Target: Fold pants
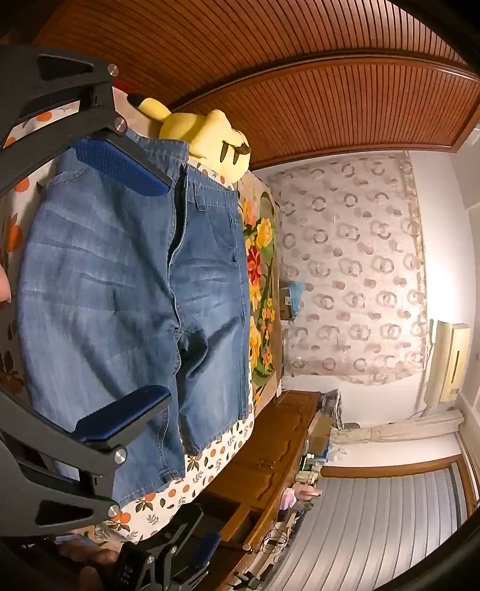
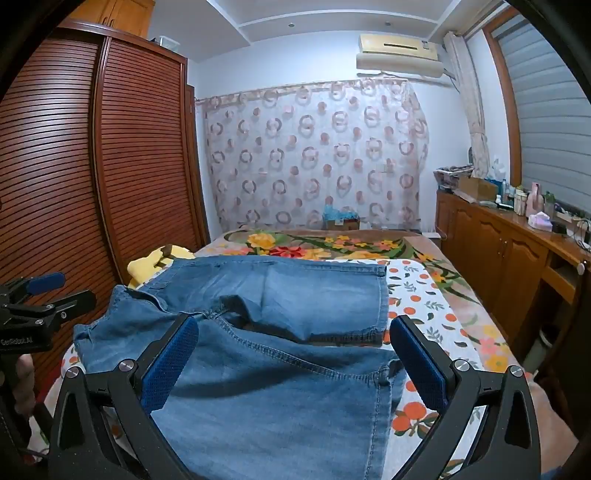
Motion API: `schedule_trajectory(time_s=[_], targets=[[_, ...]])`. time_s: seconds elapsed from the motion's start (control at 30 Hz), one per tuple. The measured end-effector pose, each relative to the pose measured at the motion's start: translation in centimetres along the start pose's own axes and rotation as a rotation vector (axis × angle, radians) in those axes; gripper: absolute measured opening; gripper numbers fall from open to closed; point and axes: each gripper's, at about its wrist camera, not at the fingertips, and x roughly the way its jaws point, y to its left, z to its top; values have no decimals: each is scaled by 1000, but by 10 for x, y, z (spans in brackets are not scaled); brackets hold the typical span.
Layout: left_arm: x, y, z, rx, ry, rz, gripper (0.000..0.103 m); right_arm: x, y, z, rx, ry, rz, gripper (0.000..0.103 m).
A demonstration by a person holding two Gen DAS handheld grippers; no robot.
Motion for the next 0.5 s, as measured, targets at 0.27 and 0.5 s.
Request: schedule_trajectory(time_s=[0.27,0.5], targets=[[0,0,0,2,2,2,102,0,0,0,-1,2,-1,103],[0,0,0,3,2,0,102,0,0,0,-1,3,-1,103]])
